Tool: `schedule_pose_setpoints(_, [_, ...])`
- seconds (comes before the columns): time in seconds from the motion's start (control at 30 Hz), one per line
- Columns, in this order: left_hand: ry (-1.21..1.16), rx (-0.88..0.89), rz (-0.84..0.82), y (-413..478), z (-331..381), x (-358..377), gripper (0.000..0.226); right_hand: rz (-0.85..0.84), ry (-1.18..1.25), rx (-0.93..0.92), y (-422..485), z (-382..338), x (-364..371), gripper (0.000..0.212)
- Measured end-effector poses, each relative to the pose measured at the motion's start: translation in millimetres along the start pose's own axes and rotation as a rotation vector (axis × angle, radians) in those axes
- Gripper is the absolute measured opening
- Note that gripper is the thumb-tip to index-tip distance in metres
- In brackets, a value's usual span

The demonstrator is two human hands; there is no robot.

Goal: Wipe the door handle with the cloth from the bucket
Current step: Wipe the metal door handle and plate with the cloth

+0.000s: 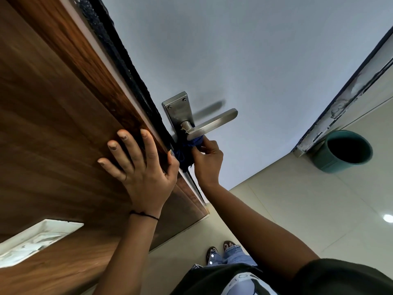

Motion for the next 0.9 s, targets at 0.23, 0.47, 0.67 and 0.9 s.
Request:
schedule_pose_setpoints(0.23, [0.040, -0.009, -0.003, 1, 2, 3, 0.097, -0.074, -0.257, -0.020, 21, 1, -21, 0.034])
schedule_pose_setpoints(0.47, [0.061, 0.006, 0.006, 0, 1, 4, 0.096, 0.162, -0.101, -0.186, 26, -57, -93, 0.034])
schedule_pose_setpoints(0.67, [0.045, 0.013, -0.001, -2, 0, 4, 0.088, -0.163, -0.658, -1.011, -9, -110, -32, 0.040])
schedule_pose_setpoints(0.9, [0.037, 0.018, 0.001, -3, 0, 3, 0.088, -0.285, -1.030, -1.346, -30, -101, 5, 0.029])
Point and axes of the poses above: each hand's wrist, its own y-axis towards the middle knuckle, its own x-axis out of the palm, z = x × y, the point moved 7 cm from there along y, towards the middle knuckle, and after that the axes turned 7 degrees about z, right-handed, at the moved point
